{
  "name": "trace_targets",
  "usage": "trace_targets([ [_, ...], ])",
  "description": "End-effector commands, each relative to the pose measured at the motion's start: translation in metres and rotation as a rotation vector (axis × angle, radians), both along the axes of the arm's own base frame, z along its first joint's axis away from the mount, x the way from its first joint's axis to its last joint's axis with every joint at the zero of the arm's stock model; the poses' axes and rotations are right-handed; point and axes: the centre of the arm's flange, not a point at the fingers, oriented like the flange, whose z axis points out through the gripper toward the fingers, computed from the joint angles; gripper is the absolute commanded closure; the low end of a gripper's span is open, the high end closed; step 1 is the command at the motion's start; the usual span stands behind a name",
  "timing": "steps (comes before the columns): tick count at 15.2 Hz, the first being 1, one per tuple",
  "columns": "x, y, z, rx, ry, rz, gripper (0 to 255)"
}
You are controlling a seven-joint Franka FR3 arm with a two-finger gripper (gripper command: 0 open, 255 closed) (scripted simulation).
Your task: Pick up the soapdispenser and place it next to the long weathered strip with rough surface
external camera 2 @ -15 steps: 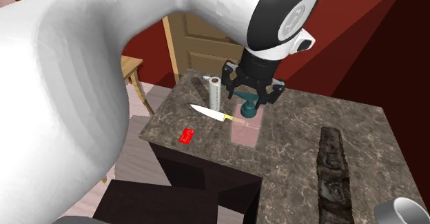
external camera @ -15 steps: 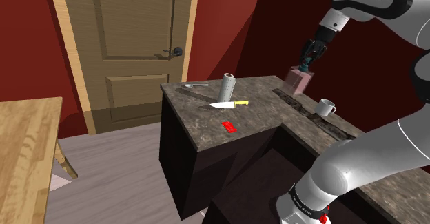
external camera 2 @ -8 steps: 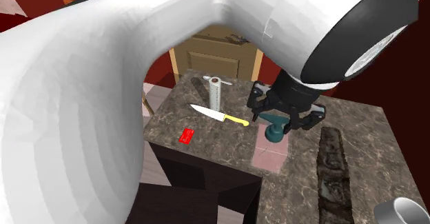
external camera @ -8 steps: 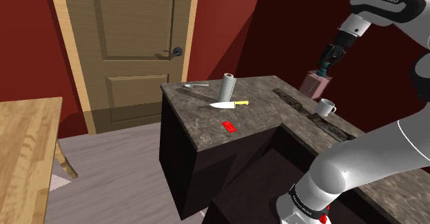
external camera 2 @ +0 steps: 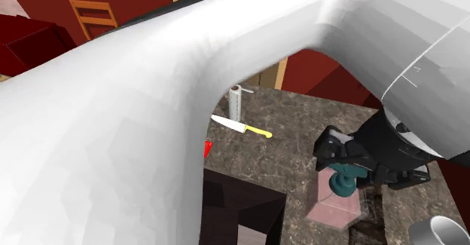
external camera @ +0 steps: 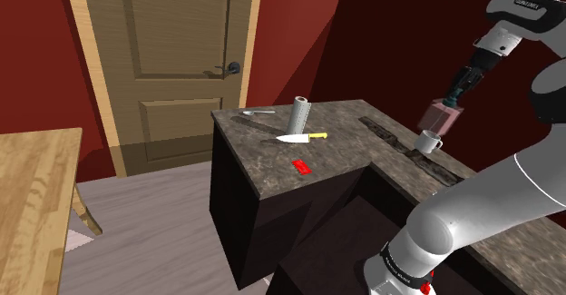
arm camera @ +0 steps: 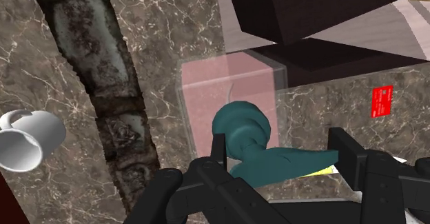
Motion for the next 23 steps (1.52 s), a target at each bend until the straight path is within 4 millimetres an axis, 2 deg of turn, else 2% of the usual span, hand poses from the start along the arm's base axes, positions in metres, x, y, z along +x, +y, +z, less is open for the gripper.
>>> trace_targets([
  [1,-0.021,-0.016,0.0,0.0,0.0,0.003,255],
  [9,-0.099,-0.084,0.001,0.0,0.0,0.003,255],
  [23,-0.099,-0.084,-0.073,0.0,0.0,0.003,255],
])
